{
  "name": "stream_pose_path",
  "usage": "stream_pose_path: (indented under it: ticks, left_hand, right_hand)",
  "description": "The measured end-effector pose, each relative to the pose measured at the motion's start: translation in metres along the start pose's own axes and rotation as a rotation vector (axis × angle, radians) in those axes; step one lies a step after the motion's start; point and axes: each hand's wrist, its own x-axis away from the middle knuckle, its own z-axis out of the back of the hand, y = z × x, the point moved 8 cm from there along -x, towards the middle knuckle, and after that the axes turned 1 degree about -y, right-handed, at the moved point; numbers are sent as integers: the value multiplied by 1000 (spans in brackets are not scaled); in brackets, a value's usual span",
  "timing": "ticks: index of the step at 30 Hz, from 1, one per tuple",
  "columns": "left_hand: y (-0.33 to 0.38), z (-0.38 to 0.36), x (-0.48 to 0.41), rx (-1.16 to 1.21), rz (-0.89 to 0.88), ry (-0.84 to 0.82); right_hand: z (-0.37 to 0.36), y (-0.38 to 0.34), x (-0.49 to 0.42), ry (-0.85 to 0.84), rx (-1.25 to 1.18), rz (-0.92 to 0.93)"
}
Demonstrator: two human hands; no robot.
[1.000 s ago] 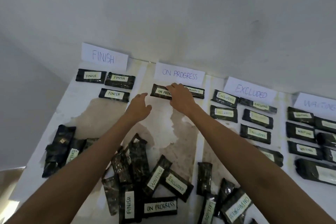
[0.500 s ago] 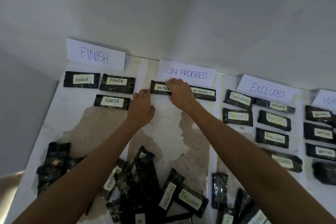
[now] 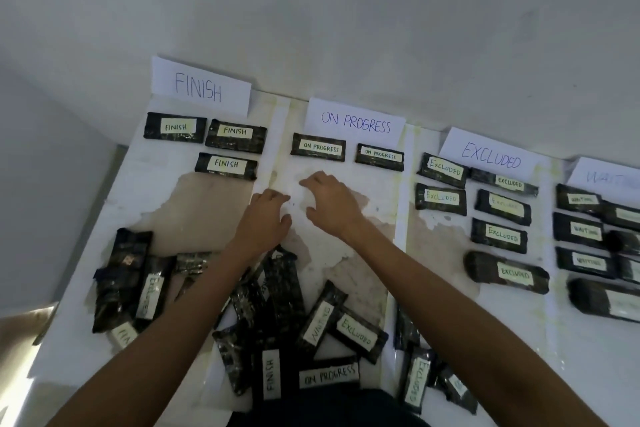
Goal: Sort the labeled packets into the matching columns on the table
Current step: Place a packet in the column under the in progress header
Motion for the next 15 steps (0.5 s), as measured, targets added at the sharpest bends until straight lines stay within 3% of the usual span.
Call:
stream_pose_path:
  ticks: [7, 15]
  left_hand:
    - [-26, -16, 76, 73, 92, 0]
    - [-40, -25, 134, 184, 184, 87]
  right_hand:
    - [-59, -31, 70, -169, -239, -170]
    - [-106, -56, 107, -106, -28, -229]
